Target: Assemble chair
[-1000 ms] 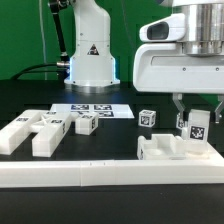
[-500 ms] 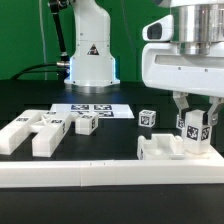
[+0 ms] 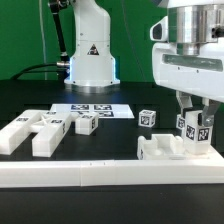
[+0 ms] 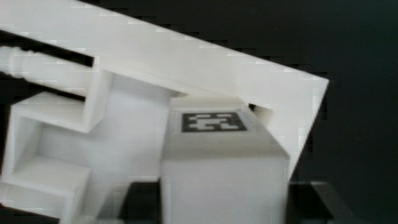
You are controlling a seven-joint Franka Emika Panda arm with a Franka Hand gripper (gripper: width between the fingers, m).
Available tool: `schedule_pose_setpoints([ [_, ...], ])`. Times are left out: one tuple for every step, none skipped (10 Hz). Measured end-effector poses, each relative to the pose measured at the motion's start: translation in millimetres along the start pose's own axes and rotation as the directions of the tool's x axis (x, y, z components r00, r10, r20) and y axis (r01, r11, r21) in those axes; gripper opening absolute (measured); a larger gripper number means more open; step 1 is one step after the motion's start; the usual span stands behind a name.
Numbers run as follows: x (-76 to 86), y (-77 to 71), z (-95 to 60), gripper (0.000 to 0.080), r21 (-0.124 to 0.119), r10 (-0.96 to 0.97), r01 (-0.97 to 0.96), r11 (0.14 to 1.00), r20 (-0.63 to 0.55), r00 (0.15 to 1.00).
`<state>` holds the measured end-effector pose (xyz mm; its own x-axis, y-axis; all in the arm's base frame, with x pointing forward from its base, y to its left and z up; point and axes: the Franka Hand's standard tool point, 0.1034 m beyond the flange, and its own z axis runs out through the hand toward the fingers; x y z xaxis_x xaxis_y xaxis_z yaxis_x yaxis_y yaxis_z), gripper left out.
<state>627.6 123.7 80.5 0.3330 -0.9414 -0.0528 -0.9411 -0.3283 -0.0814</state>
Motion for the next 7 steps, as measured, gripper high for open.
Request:
schedule_pose_setpoints([
  [0.3,0.1,0.0,0.0366,0.000,-0.032,0.032,0.999,0.000,0.999],
  [1.1,0.4,0.1,0.0520,-0.001,-0.052,0.052,0.999,0.000,0.999],
  [0.9,0.6,0.5,0.0622,0.000,-0.134,0.134,0.991,-0.002,0.991],
  [0.4,0.1,0.6,0.0622,0.006,-0.244,0.244,0.970,-0.006,0.970],
  [-1.4,-1.2,0.8,0.0644,0.015,-0.346,0.346,0.938,-0.012,0.938],
  [-4.2,-1.9,1.0,0.0644,0.016,-0.405,0.406,0.914,-0.013,0.914],
  [-5.7,-2.3,1.1,0.0649,0.016,-0.525,0.525,0.851,-0.015,0.851],
])
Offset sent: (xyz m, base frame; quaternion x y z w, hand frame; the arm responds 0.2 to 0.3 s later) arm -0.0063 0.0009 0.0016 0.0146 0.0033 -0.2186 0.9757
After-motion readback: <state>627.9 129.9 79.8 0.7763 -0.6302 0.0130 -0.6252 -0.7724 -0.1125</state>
